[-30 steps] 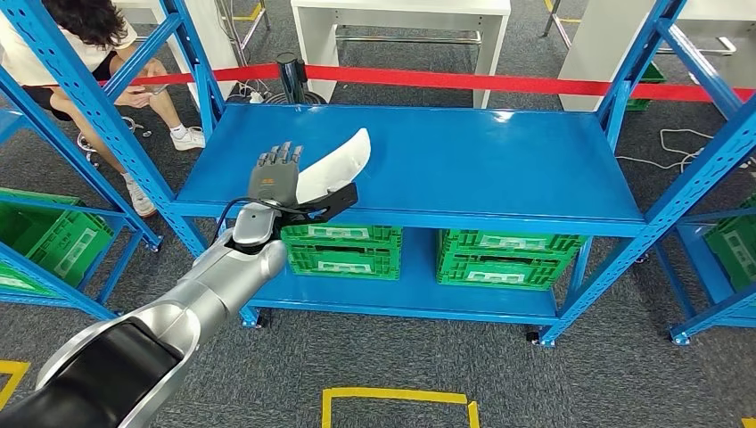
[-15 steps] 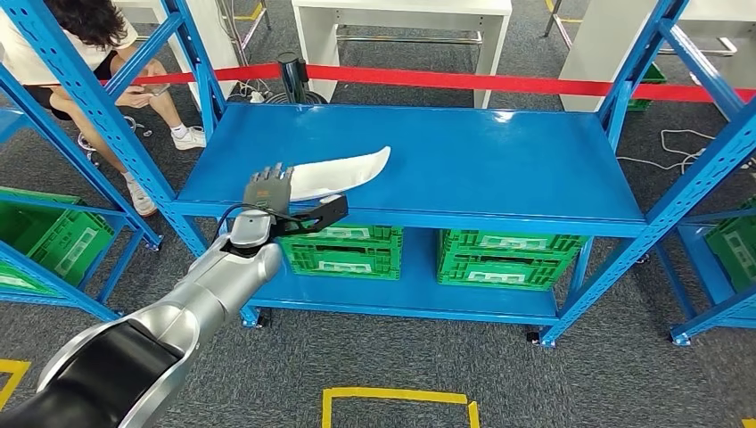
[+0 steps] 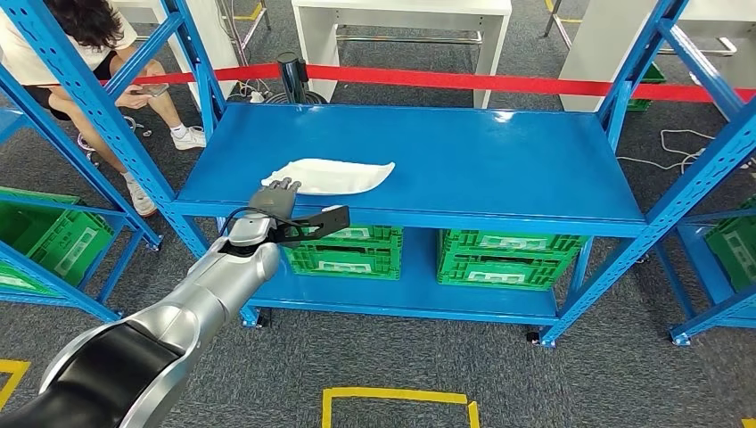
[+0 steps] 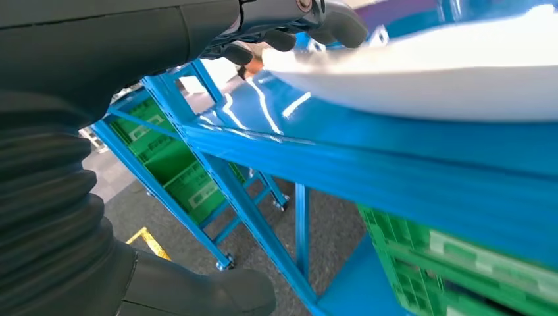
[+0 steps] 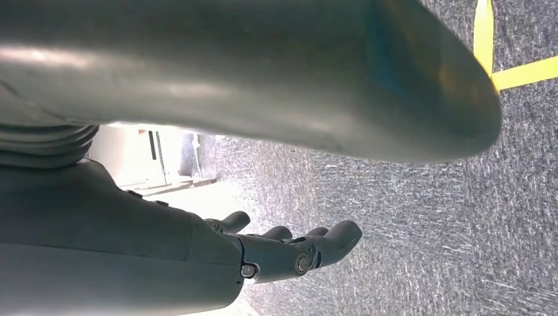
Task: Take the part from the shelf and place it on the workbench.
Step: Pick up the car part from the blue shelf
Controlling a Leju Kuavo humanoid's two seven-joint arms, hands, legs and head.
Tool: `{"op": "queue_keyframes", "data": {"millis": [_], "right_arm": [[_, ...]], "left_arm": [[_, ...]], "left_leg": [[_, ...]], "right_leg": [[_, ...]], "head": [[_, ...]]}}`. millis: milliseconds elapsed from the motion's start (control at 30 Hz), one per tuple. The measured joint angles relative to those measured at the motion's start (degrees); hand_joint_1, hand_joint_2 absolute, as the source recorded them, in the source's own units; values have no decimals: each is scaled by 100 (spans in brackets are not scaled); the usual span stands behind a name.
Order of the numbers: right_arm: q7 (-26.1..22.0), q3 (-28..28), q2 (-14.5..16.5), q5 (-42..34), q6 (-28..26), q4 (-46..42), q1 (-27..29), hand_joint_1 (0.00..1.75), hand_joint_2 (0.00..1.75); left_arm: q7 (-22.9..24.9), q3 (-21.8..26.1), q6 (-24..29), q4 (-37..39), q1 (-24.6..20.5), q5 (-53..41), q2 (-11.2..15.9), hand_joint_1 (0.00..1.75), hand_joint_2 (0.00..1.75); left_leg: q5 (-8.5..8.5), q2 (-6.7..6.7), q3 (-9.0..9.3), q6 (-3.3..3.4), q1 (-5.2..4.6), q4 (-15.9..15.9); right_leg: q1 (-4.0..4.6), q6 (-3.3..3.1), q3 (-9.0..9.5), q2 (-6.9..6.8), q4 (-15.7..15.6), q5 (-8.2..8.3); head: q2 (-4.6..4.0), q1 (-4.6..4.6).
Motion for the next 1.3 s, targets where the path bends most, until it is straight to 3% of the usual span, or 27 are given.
{"op": "queue_keyframes", "data": {"millis": [100, 133, 233, 267, 533, 1300], "right_arm": [[0, -3, 0, 4, 3, 0, 0, 0, 0], [0, -4, 0, 4, 4, 0, 0, 0, 0], [0, -8, 0, 2, 2, 0, 0, 0, 0], [0, -10, 1, 2, 1, 0, 0, 0, 0], [0, -37, 8, -7, -7, 0, 0, 0, 0], [0, -142, 13, -55, -24, 0, 0, 0, 0]], "left_arm": [[-113, 61, -10, 15, 0, 3, -40, 0, 175], [-153, 84, 77, 17, 1, 14, -60, 7, 175], [-328, 201, 564, 17, 3, 111, -149, 138, 175], [-388, 249, 709, 15, 3, 150, -186, 175, 175], [-546, 469, 878, 11, 9, 223, -368, 175, 175], [-607, 541, 678, 126, 38, 145, -480, 172, 175]], "left_leg": [[1, 0, 0, 1, 0, 0], [1, -1, -1, 1, 0, 1], [1, -1, -2, 2, 0, 1], [1, -1, -2, 2, 0, 1], [2, 0, -5, 4, 0, 3], [3, -1, -10, 6, 0, 3]], "right_leg": [[0, 1, 0, 0, 0, 0], [0, 1, 0, 0, 0, 1], [0, 4, 0, -1, 0, 2], [0, 4, 0, -1, 0, 3], [0, 7, -2, -1, 0, 4], [0, 8, -4, -1, 0, 5]], "head": [[0, 0], [0, 0], [0, 0], [0, 0], [0, 0], [0, 0]]}}
